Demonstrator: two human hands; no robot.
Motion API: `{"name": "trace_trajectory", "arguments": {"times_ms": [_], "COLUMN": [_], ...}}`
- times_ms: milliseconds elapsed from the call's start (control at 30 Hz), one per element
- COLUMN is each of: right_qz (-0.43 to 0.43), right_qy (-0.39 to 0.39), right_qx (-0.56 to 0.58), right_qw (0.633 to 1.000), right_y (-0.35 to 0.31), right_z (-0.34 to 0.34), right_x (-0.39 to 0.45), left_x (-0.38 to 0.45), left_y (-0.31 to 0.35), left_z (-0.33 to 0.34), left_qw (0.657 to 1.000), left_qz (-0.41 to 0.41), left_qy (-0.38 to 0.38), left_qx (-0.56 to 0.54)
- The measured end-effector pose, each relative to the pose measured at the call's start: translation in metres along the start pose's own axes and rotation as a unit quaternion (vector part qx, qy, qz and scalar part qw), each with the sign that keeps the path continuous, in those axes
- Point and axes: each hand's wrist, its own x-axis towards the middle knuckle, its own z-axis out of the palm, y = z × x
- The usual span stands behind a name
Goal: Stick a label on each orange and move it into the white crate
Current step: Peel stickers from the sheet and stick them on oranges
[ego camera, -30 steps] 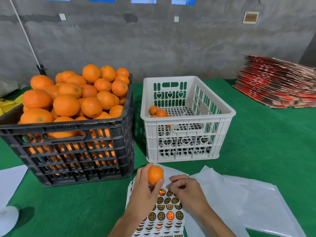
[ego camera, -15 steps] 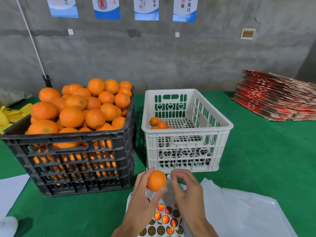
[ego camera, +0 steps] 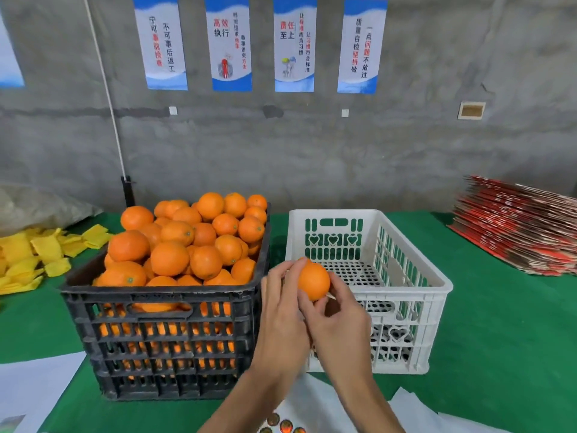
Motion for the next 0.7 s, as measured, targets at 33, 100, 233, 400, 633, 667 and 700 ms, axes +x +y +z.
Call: {"name": "trace_trajectory", "arguments": {"times_ms": [33, 100, 233, 400, 633, 667, 700], "right_qz": [-0.015, -0.042, -0.062, -0.094, -0.127, -0.142, -0.16], "right_qy": [0.001, 0.001, -0.045, -0.08, -0.064, -0.067, -0.067], "right_qx": [-0.014, -0.045, -0.195, -0.291, -0.206, -0.195, -0.179], "right_qw": [1.0, 0.998, 0.978, 0.949, 0.968, 0.968, 0.968], "right_y": [-0.004, -0.008, 0.002, 0.02, 0.032, 0.034, 0.036], "right_z": [-0.001, -0.006, -0.015, -0.01, -0.005, -0.007, -0.009], "right_x": [0.015, 0.046, 0.088, 0.083, 0.071, 0.067, 0.063], "left_x": [0.012, 0.037, 0.091, 0.137, 0.133, 0.127, 0.119], "left_y": [0.0, -0.004, -0.032, -0.07, -0.07, -0.067, -0.063], "left_z": [-0.004, -0.02, -0.079, -0.142, -0.143, -0.145, -0.146], "left_qw": [1.0, 0.993, 0.976, 0.863, 0.86, 0.889, 0.92], "left_qz": [0.014, 0.051, 0.035, -0.193, -0.196, -0.165, -0.129], "left_qy": [-0.026, -0.105, -0.114, -0.27, -0.27, -0.229, -0.171], "left_qx": [0.002, 0.005, 0.183, 0.382, 0.385, 0.361, 0.327]}}
